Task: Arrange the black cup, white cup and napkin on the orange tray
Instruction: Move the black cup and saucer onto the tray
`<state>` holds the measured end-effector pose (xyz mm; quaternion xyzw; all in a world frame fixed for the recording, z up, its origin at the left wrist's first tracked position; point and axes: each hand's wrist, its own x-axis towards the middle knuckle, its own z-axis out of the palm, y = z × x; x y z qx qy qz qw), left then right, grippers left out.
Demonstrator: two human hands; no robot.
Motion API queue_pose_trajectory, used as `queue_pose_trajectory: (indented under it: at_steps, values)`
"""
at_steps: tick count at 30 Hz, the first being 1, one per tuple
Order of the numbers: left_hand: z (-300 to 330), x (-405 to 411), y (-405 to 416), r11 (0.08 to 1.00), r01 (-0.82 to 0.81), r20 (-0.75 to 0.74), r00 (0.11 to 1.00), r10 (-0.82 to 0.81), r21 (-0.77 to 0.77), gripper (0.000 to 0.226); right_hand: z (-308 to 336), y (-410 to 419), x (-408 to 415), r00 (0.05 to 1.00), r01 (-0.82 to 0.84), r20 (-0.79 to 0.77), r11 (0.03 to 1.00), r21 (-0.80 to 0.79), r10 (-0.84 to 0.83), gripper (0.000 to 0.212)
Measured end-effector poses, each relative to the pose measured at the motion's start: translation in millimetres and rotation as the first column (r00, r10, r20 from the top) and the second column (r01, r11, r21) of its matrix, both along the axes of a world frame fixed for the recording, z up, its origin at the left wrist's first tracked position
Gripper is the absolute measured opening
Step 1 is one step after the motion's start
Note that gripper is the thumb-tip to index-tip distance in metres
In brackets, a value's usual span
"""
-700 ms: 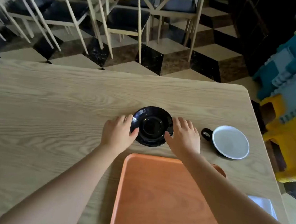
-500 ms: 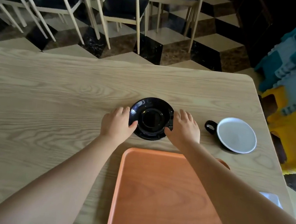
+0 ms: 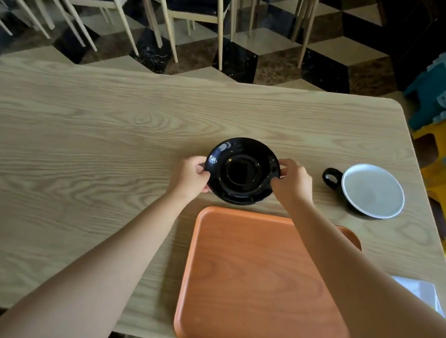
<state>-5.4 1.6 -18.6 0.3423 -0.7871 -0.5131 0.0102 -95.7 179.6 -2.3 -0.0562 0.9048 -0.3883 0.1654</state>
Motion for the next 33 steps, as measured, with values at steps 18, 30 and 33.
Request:
queue_pose_trajectory:
  at_steps: [18,30,33]
  values:
    - [17.9,133.3,47.5,0.997,-0.043,0.026,0.999,0.041,0.066,0.042,-4.3,73.7,111.4,0.973,0.096,0.229,0.920,-0.381,-0.006,0.051]
    - [6.7,133.4,52.7,0.996,-0.041,0.135,0.990,0.051,-0.080,0.042,-19.6,76.6,121.4,0.959,0.132,0.280,0.933,-0.335,-0.035,0.043]
    - [10.3,131.5,53.1,0.995,-0.030,0.166,0.985,0.046,-0.097,0.042,-19.1,76.7,120.4,0.960,0.122,0.280,0.934,-0.337,-0.025,0.042]
